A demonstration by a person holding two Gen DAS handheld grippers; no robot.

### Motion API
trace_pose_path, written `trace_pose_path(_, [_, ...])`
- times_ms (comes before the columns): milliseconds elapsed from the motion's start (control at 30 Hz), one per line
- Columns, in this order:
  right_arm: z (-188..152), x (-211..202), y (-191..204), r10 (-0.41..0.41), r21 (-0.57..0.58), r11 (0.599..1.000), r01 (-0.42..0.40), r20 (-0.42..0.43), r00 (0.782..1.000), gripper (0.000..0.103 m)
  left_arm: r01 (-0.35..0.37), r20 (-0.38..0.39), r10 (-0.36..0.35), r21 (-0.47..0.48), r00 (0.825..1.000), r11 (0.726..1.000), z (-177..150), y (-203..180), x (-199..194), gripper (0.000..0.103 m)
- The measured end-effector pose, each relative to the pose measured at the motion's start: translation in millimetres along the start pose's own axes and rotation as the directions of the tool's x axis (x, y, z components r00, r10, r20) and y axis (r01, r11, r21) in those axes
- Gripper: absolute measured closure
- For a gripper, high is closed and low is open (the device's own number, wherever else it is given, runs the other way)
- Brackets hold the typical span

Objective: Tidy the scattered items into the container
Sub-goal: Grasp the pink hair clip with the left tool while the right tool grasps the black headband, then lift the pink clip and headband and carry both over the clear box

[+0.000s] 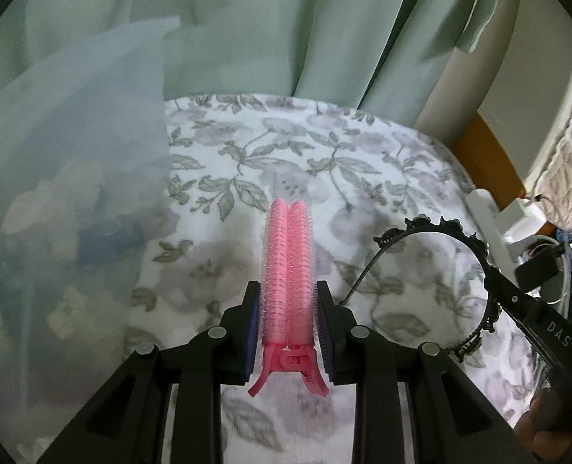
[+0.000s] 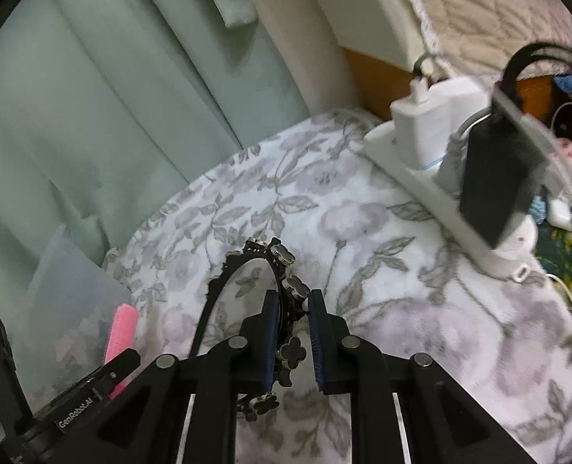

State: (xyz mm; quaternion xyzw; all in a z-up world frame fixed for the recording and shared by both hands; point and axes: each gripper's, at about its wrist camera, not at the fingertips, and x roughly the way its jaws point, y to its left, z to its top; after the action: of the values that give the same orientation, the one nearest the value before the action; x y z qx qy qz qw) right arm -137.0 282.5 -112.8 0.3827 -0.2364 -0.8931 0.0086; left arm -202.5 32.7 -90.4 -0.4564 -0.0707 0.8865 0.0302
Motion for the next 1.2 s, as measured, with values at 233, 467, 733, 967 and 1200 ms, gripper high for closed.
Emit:
trace_pose_path(233, [-3.6, -41.8, 8.6, 0.013, -0.012, 1.000, -0.013, 0.062, 0.998, 0.089, 0.024, 0.049, -0.024, -0.007, 0.999, 1.000, -7.8, 2.3, -41.7, 0.075])
trace_pose_path(467, [-5.7, -75.8, 16.3, 0.028, -0.028, 0.999, -0.025, 0.107, 0.994, 0.091, 0.041, 0.083, -0.040, -0.015, 0.996, 0.999, -10.4, 3.1, -68.2, 0.075])
trace_pose_path(733, [-7.2, -105.0, 23.3, 0.048, -0.039, 0.998, -0.043, 0.143, 0.989, 0.092, 0.059, 0.129, -0.059, 0.000, 0.990, 0.998, -9.9, 0.0, -94.1, 0.075])
trace_pose_path(967, [-8.4, -124.8, 26.8, 0.060, -0.047, 0.998, -0.052, 0.176, 0.983, 0.092, 0.066, 0.156, -0.065, -0.004, 0.986, 0.998, -11.5, 3.4, -108.1, 0.075])
trace_pose_path(1200, [-4.6, -150.7, 43.2, 0.097, -0.088, 0.993, -0.078, 0.229, 0.969, 0.092, 0.071, 0.201, -0.069, -0.004, 0.977, 0.997, -9.8, 7.0, -127.9, 0.075])
